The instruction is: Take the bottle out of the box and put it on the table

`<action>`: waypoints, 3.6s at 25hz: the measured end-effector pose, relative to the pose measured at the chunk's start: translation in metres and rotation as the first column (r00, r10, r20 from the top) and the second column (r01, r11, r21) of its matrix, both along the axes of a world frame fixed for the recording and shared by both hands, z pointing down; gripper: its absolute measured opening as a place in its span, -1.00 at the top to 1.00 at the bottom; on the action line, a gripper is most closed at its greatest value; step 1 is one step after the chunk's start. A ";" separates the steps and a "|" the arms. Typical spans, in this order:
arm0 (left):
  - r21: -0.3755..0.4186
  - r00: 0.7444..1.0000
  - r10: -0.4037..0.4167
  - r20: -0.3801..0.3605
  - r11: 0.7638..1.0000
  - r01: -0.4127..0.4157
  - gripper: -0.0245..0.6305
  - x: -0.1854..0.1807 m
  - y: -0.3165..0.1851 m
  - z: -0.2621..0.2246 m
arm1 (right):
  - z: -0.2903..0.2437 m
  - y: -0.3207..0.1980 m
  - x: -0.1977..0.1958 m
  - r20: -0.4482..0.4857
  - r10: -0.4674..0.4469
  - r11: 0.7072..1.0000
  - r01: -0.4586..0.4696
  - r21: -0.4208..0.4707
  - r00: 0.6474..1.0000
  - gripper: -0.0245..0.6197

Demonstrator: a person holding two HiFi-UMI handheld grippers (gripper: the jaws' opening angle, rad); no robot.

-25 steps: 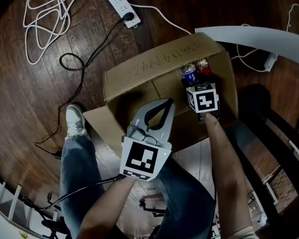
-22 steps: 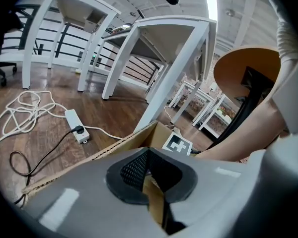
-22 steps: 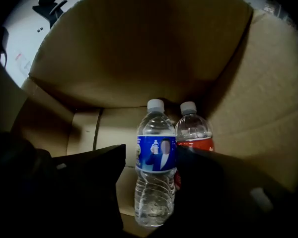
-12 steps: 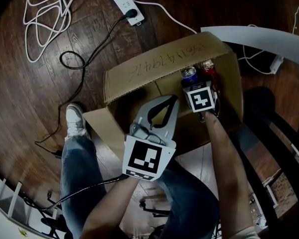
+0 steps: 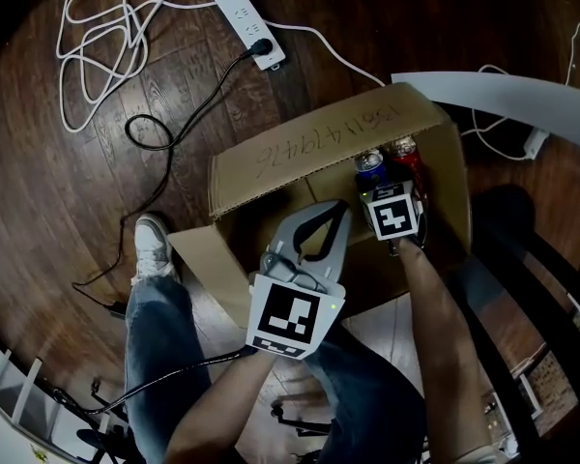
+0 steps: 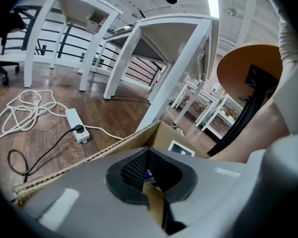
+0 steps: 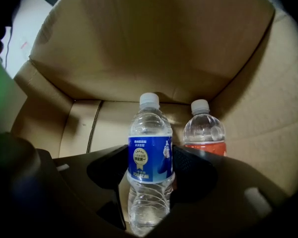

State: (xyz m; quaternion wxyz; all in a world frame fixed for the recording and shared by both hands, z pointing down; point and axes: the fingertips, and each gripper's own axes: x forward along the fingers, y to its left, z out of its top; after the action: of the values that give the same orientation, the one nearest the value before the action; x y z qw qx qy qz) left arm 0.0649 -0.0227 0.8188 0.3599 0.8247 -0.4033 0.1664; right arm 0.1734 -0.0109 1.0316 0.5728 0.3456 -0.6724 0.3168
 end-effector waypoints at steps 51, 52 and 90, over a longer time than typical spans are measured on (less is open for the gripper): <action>0.160 0.946 0.320 0.049 0.933 -0.324 0.98 -0.034 -0.014 -0.339 | -0.497 0.011 -0.077 0.438 0.445 0.679 -0.613 0.404 0.781 0.13; 0.171 0.947 0.319 0.045 0.931 -0.322 0.98 -0.033 -0.014 -0.351 | -0.515 0.012 -0.075 0.449 0.450 0.656 -0.627 0.420 0.772 0.13; 0.558 0.743 0.660 -0.110 0.660 -0.503 0.98 0.137 0.057 -0.702 | -0.917 0.085 0.057 0.535 0.460 0.024 -0.611 0.791 0.709 0.11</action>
State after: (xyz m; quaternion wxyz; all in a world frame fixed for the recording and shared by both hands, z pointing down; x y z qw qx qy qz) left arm 0.2024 0.0345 0.1172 0.1205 0.9886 -0.0825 0.0364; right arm 0.2303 0.0742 0.1145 0.0421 0.8159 -0.5727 0.0671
